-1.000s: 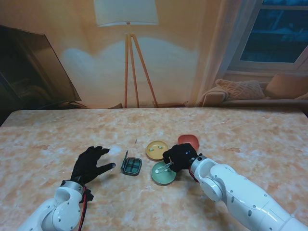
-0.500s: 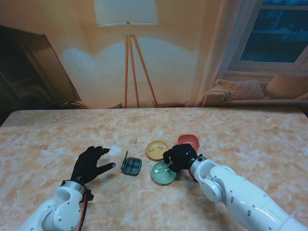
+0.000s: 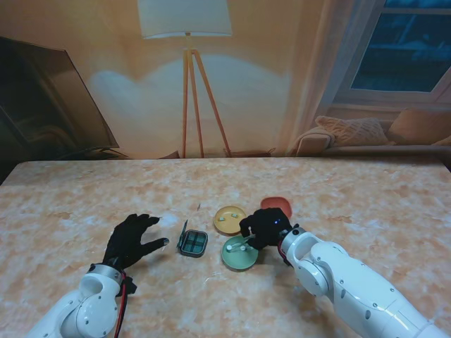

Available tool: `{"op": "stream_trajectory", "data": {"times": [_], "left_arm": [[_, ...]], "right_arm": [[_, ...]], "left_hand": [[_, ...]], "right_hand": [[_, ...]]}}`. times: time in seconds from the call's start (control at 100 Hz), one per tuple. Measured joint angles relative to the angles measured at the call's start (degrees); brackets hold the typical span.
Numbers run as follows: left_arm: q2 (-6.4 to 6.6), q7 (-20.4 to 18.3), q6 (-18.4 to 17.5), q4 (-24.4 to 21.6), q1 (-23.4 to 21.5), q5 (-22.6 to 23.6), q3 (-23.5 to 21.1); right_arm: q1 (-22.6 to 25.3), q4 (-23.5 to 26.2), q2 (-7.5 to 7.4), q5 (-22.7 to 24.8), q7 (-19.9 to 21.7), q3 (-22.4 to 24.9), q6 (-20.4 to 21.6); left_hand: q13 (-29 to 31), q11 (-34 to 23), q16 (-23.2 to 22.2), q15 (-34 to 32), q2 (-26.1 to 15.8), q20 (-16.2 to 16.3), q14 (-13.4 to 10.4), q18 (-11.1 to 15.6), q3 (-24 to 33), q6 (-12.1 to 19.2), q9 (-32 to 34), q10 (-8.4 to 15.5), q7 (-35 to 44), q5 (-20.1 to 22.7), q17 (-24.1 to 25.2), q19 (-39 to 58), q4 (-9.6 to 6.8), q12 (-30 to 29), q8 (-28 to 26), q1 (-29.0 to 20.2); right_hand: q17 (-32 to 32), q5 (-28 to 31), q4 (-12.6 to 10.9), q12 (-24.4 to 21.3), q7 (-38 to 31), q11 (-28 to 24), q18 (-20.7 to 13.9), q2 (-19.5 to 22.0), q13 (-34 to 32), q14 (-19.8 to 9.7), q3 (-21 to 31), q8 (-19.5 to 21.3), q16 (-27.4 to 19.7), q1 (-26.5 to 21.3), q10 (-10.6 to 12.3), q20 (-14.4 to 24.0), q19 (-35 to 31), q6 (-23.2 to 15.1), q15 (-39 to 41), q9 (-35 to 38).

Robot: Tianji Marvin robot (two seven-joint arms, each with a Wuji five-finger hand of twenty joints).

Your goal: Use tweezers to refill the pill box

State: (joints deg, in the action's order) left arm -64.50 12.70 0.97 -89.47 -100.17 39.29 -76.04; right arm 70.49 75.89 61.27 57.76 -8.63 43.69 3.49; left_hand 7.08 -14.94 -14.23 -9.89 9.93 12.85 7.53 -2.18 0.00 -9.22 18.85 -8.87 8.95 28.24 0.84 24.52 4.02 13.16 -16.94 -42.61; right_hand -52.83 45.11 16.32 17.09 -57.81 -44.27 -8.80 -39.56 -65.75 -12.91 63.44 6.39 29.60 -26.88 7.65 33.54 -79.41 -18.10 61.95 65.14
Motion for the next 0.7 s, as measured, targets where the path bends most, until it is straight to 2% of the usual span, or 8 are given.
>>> {"op": "stream_trajectory", "data": {"times": [0.22,0.4,0.58,0.7], "left_arm": [[0.01,-0.22,0.10,-0.08,-0.06,0.06,-0.13],[0.02,-0.31,0.08,-0.08,-0.04,0.12,-0.14],[0.03,-0.33,0.04,-0.03,0.00,0.12,-0.14],[0.03,-0.35,0.03,-0.03,-0.01,0.11,-0.14]], "right_arm": [[2.19,3.51,-0.61,2.89,1.20,3.47,0.99],[2.54,5.39,-0.80,3.01,0.98,3.89,1.01],[0.81,5.41,-0.67,1.06,-0.85,-0.18,-0.66],[-0.75,4.40,0.10,-0.61,-2.86,-3.43,-2.08]], "left_hand": [[0.00,0.00,0.00,0.00,0.00,0.00,0.00,0.01,0.00,0.00,0.00,0.00,0.00,0.00,0.00,0.00,0.00,0.00,0.00,0.00],[0.00,0.00,0.00,0.00,0.00,0.00,0.00,0.01,0.00,0.00,0.00,0.00,0.00,0.00,0.00,0.00,0.00,0.01,0.00,0.00],[0.00,0.00,0.00,0.00,0.00,0.00,0.00,0.01,0.00,0.00,0.00,0.00,0.00,0.00,0.00,0.00,0.00,0.01,0.00,0.00],[0.00,0.00,0.00,0.00,0.00,0.00,0.00,0.01,0.00,0.00,0.00,0.00,0.00,0.00,0.00,0.00,0.00,0.01,0.00,0.00]], "right_hand": [[-0.41,0.05,0.01,0.00,0.00,-0.18,0.00,-0.01,-0.27,-0.01,0.00,0.00,0.62,0.00,0.04,0.05,-0.02,0.00,0.05,0.45],[-0.95,0.06,0.02,0.00,0.00,-0.63,0.00,-0.01,-0.72,-0.08,0.00,0.00,0.62,0.02,0.05,0.05,-0.03,0.00,0.07,0.49],[-1.34,0.06,0.02,0.00,0.00,-0.65,0.00,-0.01,-0.77,-0.11,-0.01,0.00,0.62,0.02,0.04,0.06,-0.03,0.00,0.07,0.49],[-1.38,0.06,0.02,0.00,0.00,-0.65,0.00,-0.01,-0.78,-0.12,-0.01,0.00,0.62,0.02,0.05,0.07,-0.03,0.00,0.07,0.49]]}}
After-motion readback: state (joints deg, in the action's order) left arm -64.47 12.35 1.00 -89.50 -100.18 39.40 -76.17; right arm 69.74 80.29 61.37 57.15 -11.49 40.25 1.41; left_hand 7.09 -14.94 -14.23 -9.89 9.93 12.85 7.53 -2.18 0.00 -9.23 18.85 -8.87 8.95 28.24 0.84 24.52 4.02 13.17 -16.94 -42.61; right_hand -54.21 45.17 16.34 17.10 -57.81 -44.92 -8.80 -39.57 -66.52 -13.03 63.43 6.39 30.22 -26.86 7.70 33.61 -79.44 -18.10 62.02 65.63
